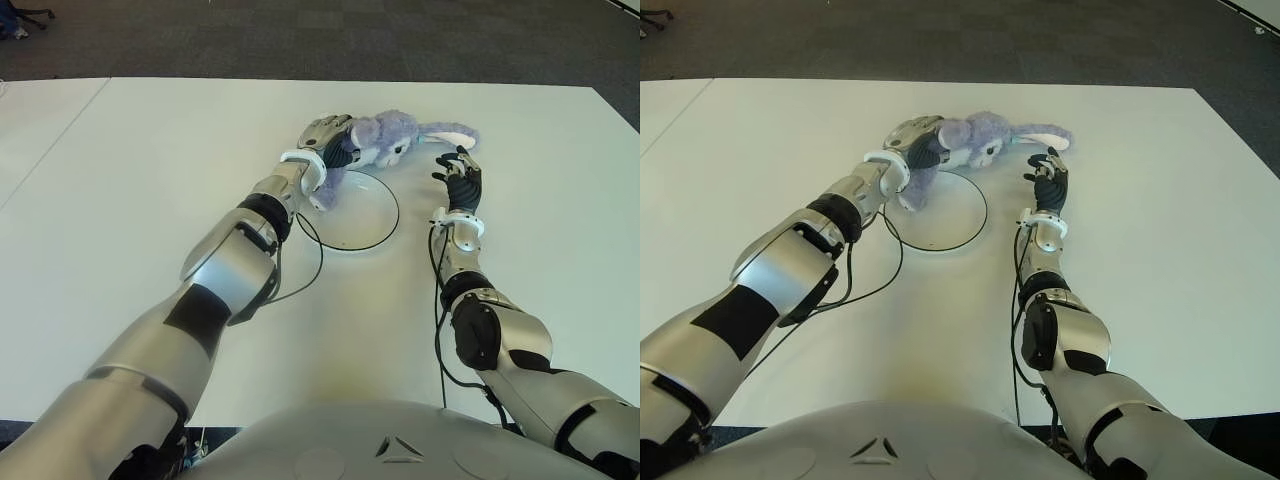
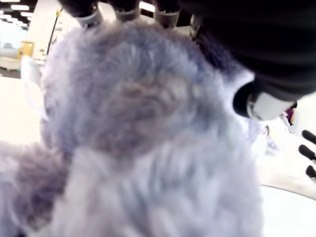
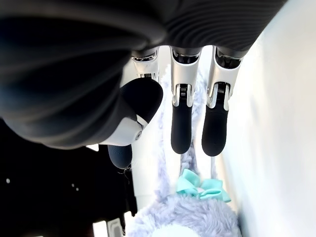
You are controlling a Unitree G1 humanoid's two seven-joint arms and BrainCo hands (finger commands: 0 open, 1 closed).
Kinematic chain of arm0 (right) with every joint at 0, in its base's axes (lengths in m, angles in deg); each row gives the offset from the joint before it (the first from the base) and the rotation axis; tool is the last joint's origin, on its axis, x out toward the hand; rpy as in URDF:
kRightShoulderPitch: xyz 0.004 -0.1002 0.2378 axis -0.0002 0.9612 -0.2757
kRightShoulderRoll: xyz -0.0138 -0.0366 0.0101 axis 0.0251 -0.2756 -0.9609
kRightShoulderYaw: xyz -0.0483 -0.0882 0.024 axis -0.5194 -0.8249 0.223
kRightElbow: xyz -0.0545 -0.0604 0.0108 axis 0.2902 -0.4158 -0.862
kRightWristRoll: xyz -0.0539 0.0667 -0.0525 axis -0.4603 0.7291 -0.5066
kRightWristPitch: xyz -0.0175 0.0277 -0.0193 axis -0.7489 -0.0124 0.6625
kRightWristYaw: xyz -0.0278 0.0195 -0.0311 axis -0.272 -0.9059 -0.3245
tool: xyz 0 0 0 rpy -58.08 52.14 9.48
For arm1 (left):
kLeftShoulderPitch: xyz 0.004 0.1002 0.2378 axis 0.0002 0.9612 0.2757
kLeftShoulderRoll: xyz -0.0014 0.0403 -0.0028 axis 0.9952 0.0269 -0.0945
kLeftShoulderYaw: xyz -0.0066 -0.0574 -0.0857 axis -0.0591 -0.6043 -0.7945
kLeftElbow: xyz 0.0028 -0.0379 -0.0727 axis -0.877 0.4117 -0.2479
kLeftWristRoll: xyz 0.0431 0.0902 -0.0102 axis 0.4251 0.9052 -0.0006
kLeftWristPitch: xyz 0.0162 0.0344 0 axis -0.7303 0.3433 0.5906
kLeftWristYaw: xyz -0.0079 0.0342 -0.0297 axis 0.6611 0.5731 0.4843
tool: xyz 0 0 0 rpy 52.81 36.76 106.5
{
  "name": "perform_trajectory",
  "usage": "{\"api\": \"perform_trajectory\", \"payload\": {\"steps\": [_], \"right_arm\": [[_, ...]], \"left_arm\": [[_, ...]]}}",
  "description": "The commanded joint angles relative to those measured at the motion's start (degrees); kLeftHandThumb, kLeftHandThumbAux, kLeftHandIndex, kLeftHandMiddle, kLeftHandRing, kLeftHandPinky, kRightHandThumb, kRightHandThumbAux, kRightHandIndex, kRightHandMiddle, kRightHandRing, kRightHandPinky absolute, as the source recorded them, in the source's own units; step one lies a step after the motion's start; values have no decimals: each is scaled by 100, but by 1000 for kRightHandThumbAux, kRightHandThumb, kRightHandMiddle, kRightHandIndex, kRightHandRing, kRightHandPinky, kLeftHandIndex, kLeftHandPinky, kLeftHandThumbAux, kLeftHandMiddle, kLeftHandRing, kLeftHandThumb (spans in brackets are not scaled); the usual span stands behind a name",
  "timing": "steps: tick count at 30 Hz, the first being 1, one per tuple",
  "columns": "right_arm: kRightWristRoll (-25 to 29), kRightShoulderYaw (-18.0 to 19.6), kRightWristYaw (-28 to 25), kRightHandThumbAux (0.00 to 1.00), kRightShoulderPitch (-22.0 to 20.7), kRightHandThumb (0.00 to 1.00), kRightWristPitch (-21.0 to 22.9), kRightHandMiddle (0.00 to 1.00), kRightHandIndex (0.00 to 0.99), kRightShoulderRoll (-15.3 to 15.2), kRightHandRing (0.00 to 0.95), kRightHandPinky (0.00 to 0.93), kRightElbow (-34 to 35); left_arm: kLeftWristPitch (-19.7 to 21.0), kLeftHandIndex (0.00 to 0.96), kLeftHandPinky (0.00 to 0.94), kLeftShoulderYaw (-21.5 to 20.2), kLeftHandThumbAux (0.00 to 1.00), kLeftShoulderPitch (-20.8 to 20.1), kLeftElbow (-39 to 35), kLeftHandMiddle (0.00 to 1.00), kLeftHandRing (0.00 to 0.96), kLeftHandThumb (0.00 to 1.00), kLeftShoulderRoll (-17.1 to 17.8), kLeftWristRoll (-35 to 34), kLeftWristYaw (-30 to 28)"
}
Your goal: Put the doll into the plate.
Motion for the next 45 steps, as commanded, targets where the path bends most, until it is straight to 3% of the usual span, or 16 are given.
{"api": "perform_trajectory", "payload": {"steps": [1,14,27,45], "right_arm": [[69,34,103,701,1326,1000,602,93,433,643,304,421,-817],[-139,-195,419,702,1343,1000,575,110,433,685,192,413,-793],[-33,-195,316,703,1444,1000,535,109,433,683,194,412,-789],[25,-171,266,702,1530,1000,413,99,432,738,211,419,-770]], "left_arm": [[475,0,9,375,439,503,342,0,0,582,-28,434,166],[711,0,5,361,401,542,380,0,0,541,-6,406,-103],[783,0,0,414,352,555,379,0,0,400,-100,452,-94],[899,0,0,427,350,650,399,0,0,297,-207,384,-199]]}}
